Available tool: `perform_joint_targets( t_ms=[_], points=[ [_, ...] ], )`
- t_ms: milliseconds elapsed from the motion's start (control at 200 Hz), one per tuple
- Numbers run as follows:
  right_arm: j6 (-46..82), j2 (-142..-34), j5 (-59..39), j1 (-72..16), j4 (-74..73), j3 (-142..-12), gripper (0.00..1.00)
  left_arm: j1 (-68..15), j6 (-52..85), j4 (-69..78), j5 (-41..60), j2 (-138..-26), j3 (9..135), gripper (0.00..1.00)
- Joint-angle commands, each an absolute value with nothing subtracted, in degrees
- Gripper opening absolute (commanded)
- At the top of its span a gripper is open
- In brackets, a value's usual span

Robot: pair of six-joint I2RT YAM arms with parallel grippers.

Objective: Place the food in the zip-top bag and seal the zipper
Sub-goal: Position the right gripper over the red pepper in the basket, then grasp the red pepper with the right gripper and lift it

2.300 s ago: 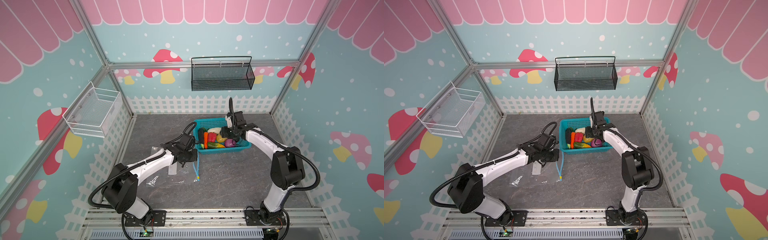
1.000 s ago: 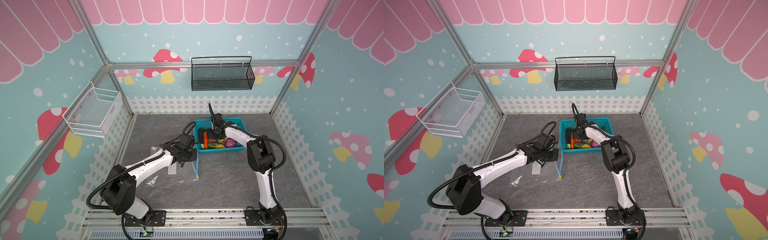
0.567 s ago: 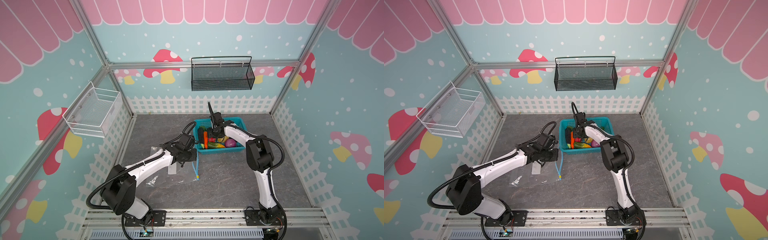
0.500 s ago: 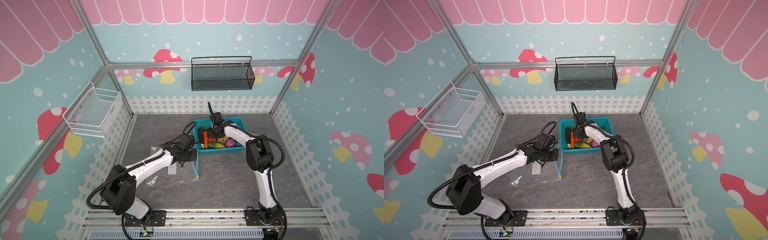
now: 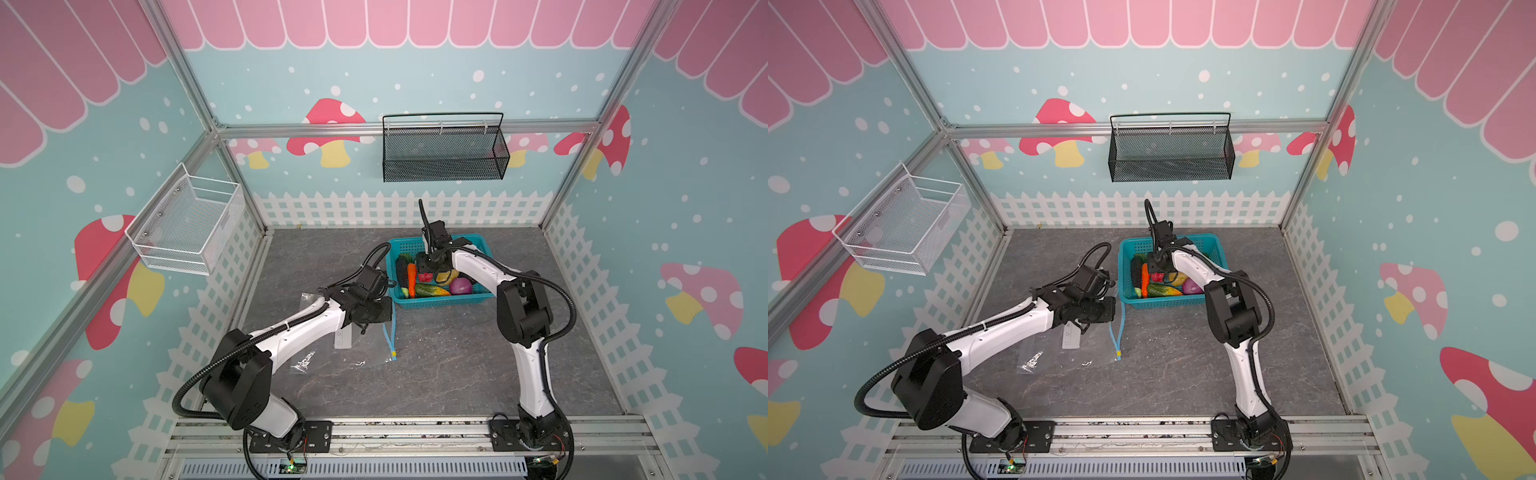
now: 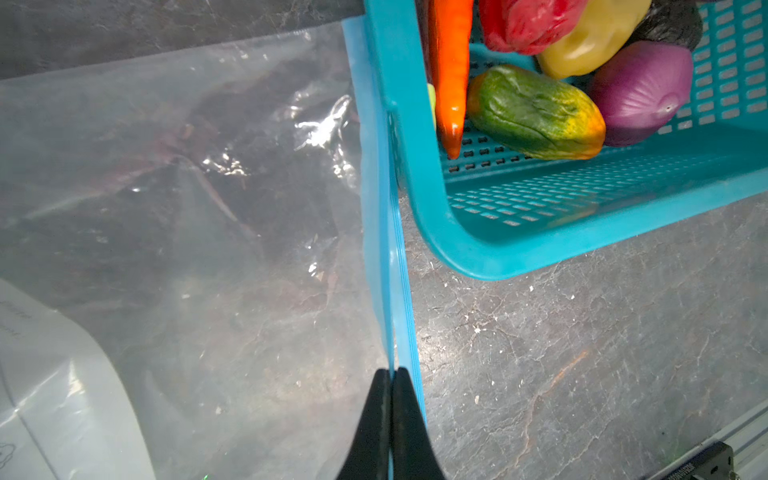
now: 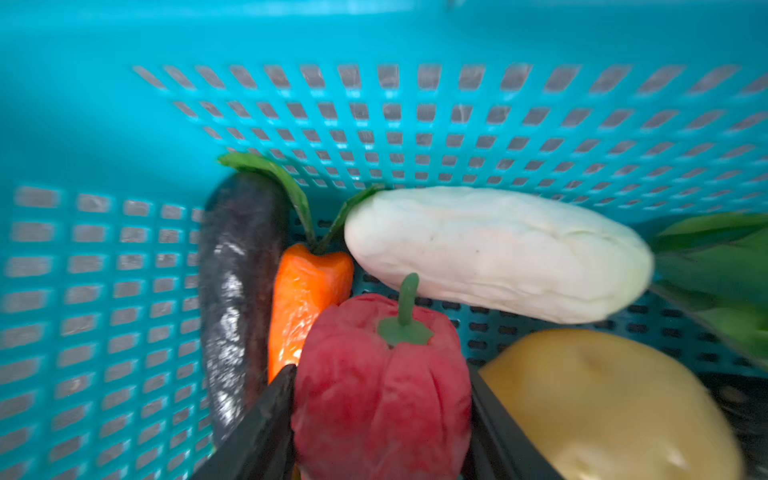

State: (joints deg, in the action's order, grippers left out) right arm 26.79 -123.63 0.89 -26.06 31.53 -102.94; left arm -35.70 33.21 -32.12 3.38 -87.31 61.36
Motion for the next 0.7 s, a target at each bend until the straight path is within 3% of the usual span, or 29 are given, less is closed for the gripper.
perform_joint_targets(
  t_ms=[0,345,510,695],
  points=[
    [25.7,-117.5,-1.4,-25.5,28.7,-99.2,0.57,-35.2,34.4,-33.3,4.1,-85.9,61.2,0.00],
    [26.7,-103.8,-12.1,-25.4,15.7,-82.3,0.54,-35.0,35.8,-33.4,6.1,-85.9,61.3,0.00],
    [24.5,-97.4,-12.2,-25.2,10.4,-75.6,0.54,-34.7,36.2,-33.5,6.6,-85.3,61.6,0.00],
    [27.1,-92.2,-20.8,-25.3,3.7,-67.5,0.52,-34.2,37.2,-33.8,6.8,-84.2,61.9,0.00]
  ],
)
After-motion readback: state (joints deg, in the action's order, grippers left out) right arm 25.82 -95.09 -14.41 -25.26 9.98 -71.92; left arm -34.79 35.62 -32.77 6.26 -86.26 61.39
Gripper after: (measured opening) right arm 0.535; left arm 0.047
